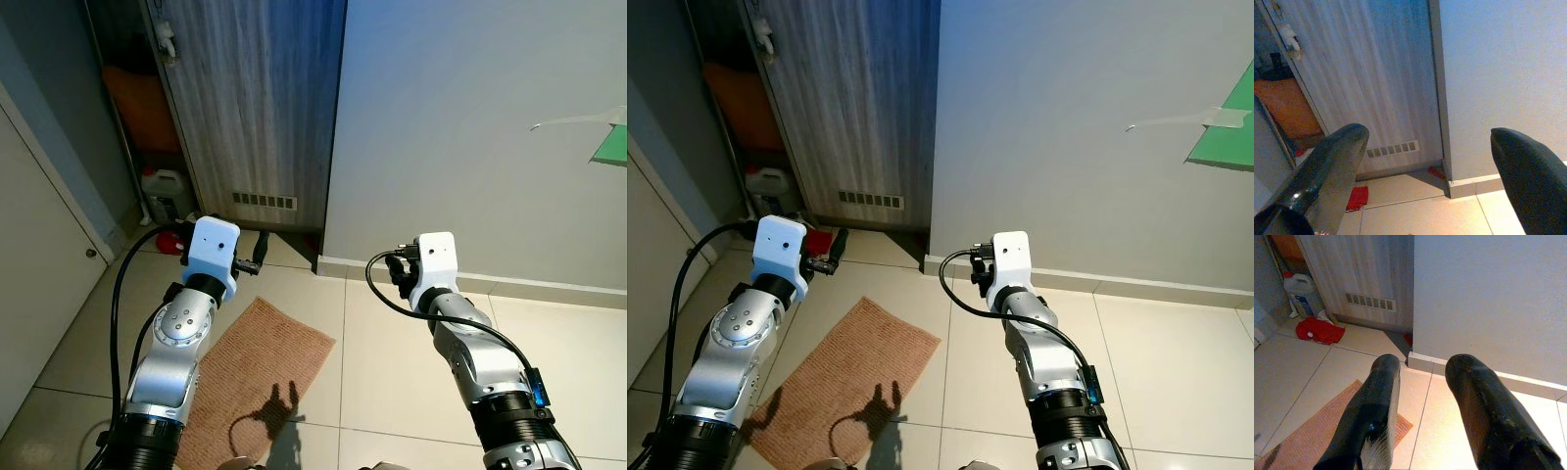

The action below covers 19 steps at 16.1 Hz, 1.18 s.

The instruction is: Hang keys on a hook

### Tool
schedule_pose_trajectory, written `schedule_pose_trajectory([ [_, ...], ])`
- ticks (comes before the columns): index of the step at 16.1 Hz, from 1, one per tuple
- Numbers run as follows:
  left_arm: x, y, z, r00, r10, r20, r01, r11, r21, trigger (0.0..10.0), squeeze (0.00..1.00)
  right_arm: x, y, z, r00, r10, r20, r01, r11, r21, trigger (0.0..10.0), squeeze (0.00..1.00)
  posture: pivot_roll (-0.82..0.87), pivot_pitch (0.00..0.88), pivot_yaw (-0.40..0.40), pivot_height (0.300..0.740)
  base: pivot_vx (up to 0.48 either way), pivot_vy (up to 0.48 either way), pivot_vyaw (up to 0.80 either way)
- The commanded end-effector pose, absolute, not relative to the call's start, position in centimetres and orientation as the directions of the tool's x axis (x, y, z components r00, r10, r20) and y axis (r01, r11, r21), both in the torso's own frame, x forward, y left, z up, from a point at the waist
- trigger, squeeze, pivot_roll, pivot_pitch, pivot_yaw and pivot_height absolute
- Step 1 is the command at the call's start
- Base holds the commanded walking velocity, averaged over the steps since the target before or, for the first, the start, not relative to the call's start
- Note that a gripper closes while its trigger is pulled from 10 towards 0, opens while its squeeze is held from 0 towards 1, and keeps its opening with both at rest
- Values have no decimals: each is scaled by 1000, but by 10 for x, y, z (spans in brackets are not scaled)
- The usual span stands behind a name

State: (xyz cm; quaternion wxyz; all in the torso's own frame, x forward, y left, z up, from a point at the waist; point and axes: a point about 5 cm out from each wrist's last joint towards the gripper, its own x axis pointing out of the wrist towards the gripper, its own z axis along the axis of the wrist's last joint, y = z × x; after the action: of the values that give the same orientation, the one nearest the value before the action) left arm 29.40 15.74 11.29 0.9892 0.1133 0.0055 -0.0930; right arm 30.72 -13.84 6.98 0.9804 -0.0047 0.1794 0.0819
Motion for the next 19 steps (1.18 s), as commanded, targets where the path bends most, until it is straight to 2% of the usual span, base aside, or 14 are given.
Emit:
schedule_pose_trajectory([
  [1,308,174,106,965,-10,-262,18,999,26,10000,0,262,-172,94,952,-11,-306,8,1000,-10,10000,0,-92,0,70,740,0,0,0],
  [14,308,175,107,965,-7,-261,15,999,29,10000,0,262,-171,94,952,-9,-307,5,1000,-12,10000,0,-90,0,71,740,0,0,0],
  [17,304,183,107,964,28,-265,-5,996,86,10000,0,267,-161,94,957,40,-286,-29,999,41,10000,0,-39,0,55,740,0,0,0],
  [18,304,184,107,964,27,-264,-6,997,82,10000,0,269,-161,95,960,47,-277,-39,999,34,10000,678,-43,0,55,740,0,0,0],
  [19,304,183,107,965,20,-263,-2,998,69,10000,380,269,-160,95,961,47,-274,-40,999,31,10000,1000,-45,0,54,740,0,0,0],
])
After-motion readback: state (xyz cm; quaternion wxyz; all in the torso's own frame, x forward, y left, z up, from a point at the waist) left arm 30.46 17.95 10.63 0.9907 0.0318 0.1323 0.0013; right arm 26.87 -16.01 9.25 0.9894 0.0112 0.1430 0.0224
